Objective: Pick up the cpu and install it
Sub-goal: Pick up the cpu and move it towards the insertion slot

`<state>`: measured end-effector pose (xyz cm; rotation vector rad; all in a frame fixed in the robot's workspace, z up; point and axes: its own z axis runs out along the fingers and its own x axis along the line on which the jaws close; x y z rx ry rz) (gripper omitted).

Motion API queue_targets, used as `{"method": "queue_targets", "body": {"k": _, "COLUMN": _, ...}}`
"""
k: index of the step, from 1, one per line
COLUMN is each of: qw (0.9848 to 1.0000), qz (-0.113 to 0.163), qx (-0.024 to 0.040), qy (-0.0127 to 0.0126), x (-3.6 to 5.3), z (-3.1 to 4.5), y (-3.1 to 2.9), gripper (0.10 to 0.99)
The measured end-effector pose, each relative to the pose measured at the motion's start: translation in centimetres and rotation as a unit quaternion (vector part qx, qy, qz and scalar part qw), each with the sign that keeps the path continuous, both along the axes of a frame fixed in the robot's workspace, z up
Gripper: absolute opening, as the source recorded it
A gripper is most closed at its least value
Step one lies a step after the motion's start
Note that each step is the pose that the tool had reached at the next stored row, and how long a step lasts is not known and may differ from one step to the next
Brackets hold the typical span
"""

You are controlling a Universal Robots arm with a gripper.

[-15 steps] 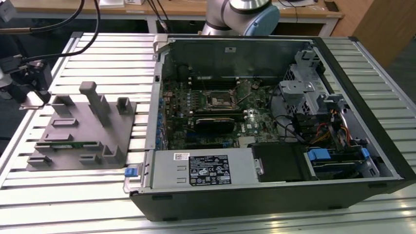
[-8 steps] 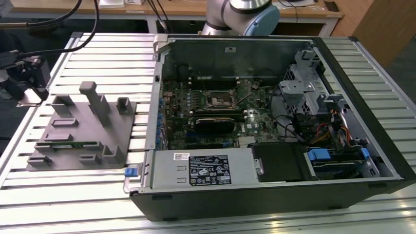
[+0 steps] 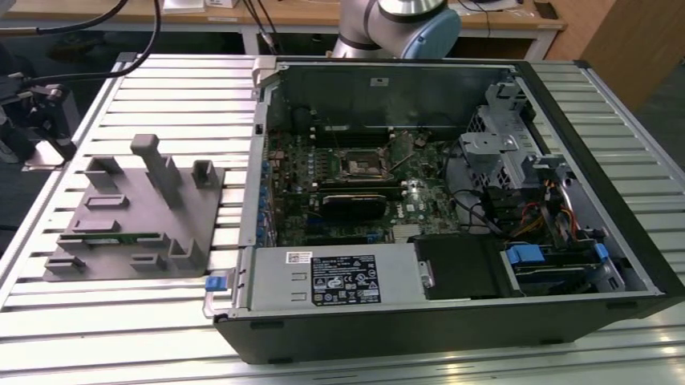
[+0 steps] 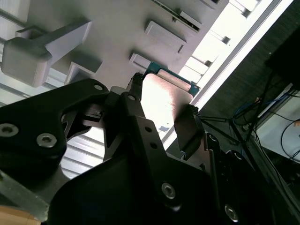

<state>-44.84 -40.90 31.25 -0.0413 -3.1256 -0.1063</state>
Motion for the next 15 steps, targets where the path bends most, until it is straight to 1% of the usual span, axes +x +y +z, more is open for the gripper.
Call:
{"method": "queue_targets", "body": {"k": 11, "qw": 1.0000, "qz": 0.000, "qx": 0.0000, "qy": 0.0000, "x": 0.00, "z": 1.47, "y": 0.00, "gripper": 0.525}}
{"method": "queue_targets", "body": {"k": 15, "qw": 1.0000, "qz": 0.000, "qx": 0.0000, "qy": 0.0000, "x": 0.00, "z": 1.86, "y": 0.00, "gripper": 0.525}}
